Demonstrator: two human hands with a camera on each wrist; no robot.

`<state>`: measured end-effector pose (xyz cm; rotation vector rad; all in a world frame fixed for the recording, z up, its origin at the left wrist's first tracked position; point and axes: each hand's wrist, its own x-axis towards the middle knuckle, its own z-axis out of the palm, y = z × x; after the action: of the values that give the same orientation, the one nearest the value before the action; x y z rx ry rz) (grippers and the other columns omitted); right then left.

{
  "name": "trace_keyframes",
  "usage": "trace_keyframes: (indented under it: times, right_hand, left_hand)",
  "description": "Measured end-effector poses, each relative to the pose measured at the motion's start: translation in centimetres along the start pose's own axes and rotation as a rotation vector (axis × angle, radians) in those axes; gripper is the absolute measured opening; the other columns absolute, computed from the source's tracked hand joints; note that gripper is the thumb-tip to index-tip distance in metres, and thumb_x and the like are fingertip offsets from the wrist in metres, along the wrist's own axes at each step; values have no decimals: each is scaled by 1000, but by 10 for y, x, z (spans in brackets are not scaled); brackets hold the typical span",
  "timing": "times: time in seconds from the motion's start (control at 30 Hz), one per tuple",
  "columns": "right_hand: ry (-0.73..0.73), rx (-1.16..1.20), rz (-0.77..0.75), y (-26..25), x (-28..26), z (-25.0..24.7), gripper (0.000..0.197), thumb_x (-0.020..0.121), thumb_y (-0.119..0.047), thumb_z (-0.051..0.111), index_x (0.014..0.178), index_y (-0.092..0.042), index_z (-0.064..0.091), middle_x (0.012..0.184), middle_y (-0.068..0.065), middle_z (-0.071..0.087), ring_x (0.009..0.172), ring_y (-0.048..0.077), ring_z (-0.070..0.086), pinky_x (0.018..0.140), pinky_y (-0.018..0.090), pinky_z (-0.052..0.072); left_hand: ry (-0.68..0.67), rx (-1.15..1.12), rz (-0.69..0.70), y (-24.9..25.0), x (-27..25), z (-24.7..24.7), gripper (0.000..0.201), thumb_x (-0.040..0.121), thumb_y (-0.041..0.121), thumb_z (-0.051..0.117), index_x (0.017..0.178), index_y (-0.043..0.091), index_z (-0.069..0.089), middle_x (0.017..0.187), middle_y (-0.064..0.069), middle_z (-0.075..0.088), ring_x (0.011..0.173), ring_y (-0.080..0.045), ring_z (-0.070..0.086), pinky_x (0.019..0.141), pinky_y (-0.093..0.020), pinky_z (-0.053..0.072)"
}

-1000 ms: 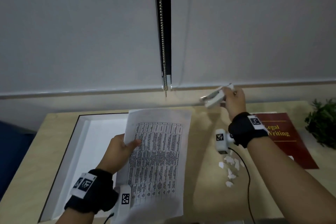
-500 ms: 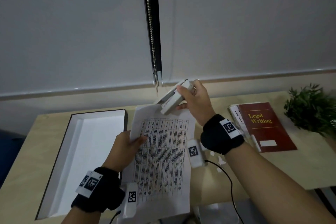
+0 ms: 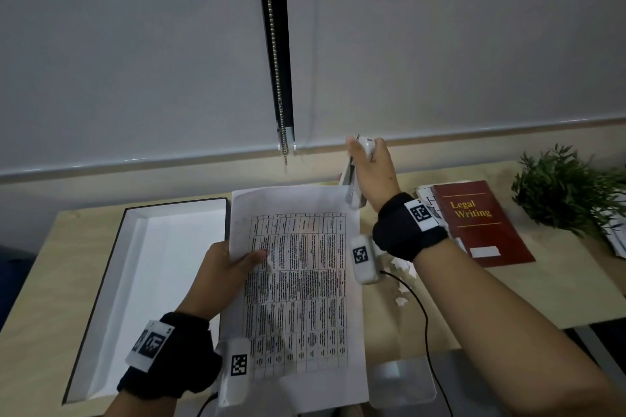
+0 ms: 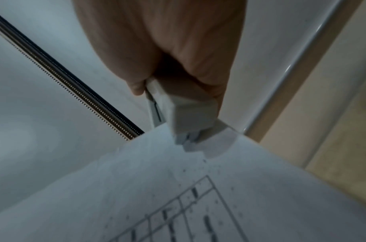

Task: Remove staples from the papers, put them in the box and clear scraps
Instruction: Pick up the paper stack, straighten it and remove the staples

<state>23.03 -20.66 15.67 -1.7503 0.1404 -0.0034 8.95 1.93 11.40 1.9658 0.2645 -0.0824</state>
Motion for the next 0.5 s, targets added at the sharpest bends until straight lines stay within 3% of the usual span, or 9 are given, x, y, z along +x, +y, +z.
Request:
trace_keyframes:
  times: [0.07, 0.17, 0.2, 0.3, 0.5]
  right_hand:
    - [84, 15, 13, 3, 3, 0, 41, 89, -54, 50, 94, -14, 40, 87, 3, 46, 80, 26, 55, 73, 34, 50]
    - [163, 69, 51, 5, 9, 2, 40, 84, -57, 52, 92, -19, 42, 90, 8, 61, 83, 28, 66, 74, 41, 57]
    - [192, 83, 64, 5, 9, 3, 39, 85, -55, 53, 92, -19, 43, 89, 8, 61, 79, 24, 66, 69, 38, 56]
    - [277, 95, 54, 2, 10, 4, 37, 92, -44, 52, 101, -9, 44, 82, -3, 50, 70, 9, 52, 58, 23, 42]
    - [340, 128, 58, 3, 16, 8, 42, 90, -41, 54, 112, -6, 44, 84, -3, 50, 69, 8, 50, 70, 28, 40]
  left_hand:
    - [-10, -14, 13, 2, -1, 1, 16, 87, 15, 65, 73, 21, 68, 66, 13, 74, 64, -7, 70, 51, -18, 54]
    - [-17, -48, 23, 4, -3, 3, 19, 87, 12, 63, 72, 22, 66, 63, 22, 72, 60, -1, 69, 48, -12, 51]
    - [-20, -55, 22, 5, -4, 4, 19, 87, 11, 63, 72, 22, 66, 62, 22, 72, 59, -1, 69, 47, -11, 51]
    - [-23, -72, 23, 7, -5, 4, 16, 87, 11, 63, 74, 21, 67, 61, 15, 73, 60, -2, 69, 47, -11, 51]
    - [-24, -36, 20, 4, -4, 3, 10, 88, 16, 64, 78, 16, 68, 75, -4, 72, 63, -9, 71, 49, -16, 54]
